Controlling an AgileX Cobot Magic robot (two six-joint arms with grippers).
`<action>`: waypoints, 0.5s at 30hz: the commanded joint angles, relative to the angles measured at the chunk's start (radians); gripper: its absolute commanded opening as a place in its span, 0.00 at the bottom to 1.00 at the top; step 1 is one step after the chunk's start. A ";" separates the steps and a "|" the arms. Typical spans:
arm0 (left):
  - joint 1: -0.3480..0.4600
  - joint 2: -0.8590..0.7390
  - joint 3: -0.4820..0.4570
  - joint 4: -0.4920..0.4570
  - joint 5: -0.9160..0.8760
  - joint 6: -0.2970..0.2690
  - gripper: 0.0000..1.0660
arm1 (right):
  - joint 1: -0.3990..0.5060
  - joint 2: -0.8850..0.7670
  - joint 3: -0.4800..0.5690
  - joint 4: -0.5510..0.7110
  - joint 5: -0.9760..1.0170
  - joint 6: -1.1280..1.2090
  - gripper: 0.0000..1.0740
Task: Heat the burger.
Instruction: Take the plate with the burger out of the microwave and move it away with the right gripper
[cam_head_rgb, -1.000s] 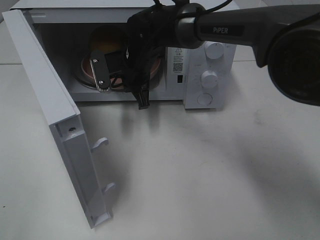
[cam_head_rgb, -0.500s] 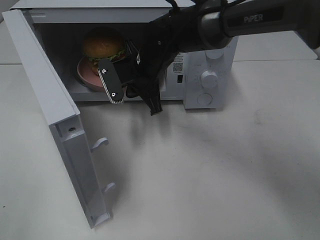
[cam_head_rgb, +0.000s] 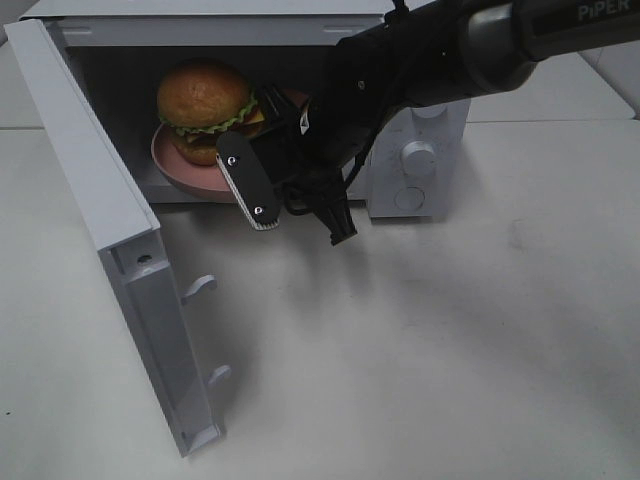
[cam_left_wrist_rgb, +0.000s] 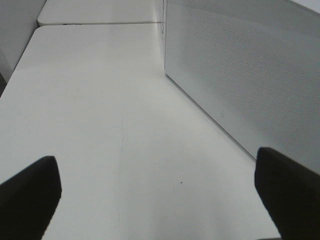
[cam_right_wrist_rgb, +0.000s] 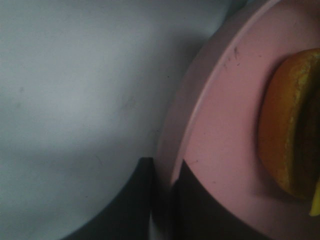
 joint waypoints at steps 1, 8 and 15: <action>0.001 -0.020 0.003 -0.006 -0.004 -0.008 0.94 | 0.006 -0.049 0.018 0.037 -0.075 -0.046 0.00; 0.001 -0.020 0.003 -0.006 -0.004 -0.008 0.94 | 0.006 -0.136 0.148 0.060 -0.120 -0.078 0.00; 0.001 -0.020 0.003 -0.006 -0.004 -0.008 0.94 | 0.006 -0.227 0.258 0.060 -0.132 -0.078 0.00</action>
